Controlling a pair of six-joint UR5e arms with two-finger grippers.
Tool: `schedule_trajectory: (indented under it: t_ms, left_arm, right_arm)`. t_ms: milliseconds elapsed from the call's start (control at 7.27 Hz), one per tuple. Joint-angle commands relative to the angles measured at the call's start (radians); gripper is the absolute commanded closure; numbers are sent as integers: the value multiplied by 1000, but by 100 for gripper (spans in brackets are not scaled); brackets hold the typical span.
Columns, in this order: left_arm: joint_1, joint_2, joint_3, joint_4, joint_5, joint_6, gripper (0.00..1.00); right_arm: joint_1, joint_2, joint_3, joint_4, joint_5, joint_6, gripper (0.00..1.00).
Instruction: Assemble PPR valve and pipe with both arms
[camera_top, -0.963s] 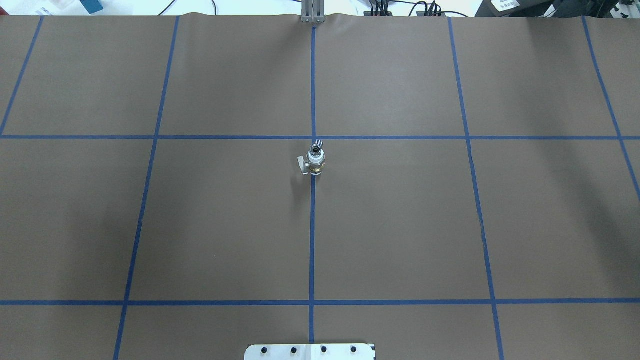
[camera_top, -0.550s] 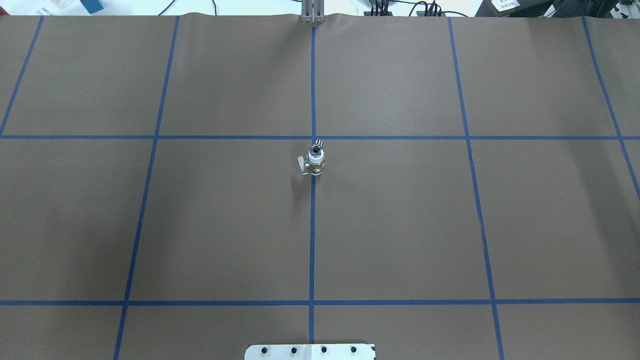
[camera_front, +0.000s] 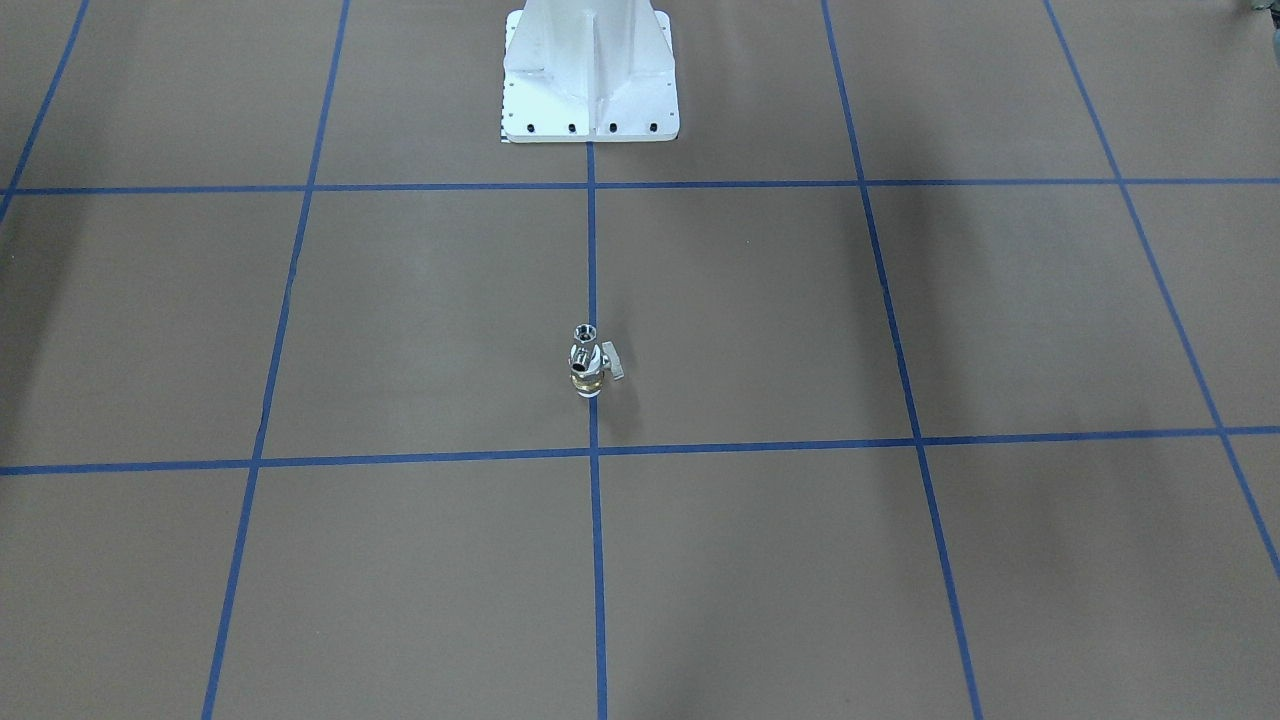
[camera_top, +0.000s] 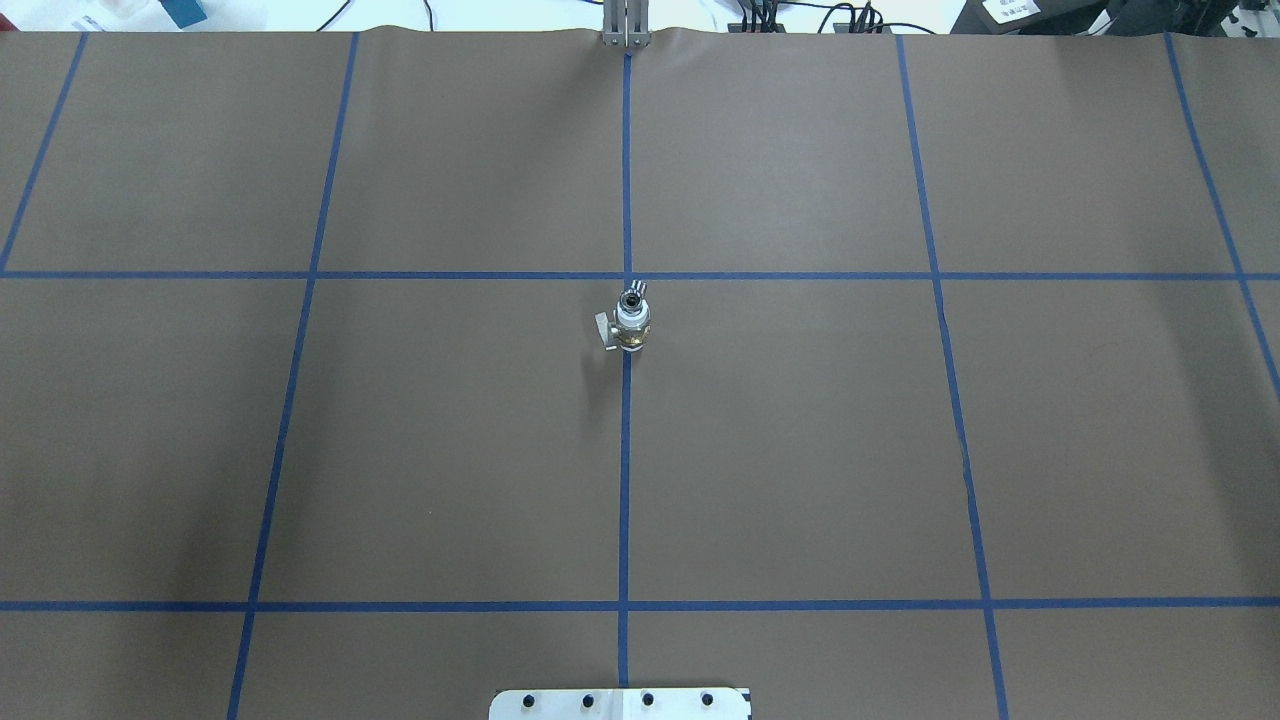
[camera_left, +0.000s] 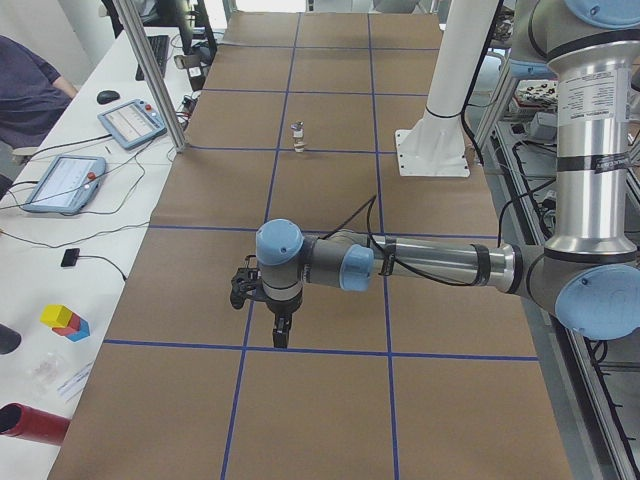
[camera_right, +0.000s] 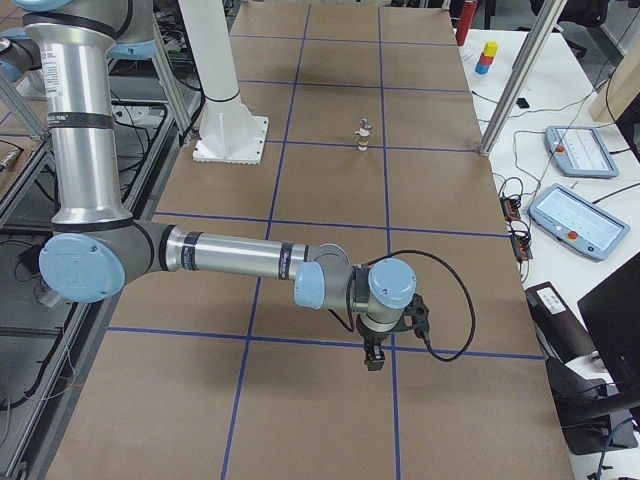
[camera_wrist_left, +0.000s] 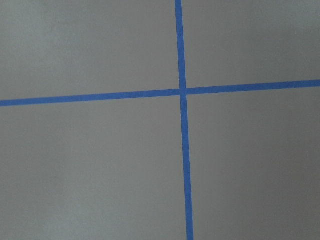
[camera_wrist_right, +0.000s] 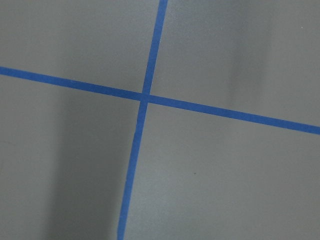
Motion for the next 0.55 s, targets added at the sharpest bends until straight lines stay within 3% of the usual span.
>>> schedule_trajectory:
  t_ms: [0,413]
  left_arm:
    - [-9,13,0,1,-27,0,0]
    - [-16,8,-2,3,-27,0,0]
  right_arm:
    - [1,-4,49,-40,9,38,1]
    - [1,2,51,-36,35,38,1]
